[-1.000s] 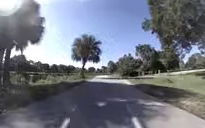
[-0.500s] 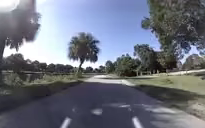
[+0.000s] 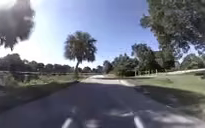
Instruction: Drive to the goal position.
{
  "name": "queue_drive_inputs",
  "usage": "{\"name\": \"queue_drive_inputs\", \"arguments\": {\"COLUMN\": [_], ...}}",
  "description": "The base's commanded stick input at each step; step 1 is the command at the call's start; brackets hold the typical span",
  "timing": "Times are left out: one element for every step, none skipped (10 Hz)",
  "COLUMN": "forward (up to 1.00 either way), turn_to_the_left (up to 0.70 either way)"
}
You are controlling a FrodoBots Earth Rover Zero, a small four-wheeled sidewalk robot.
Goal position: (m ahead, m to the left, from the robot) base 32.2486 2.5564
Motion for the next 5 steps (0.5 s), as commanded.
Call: {"name": "queue_drive_inputs", "arguments": {"forward": [0.7,0.7,0.7,0.7,0.7], "turn_to_the_left": [0.0,0.0,0.0,0.0,0.0]}}
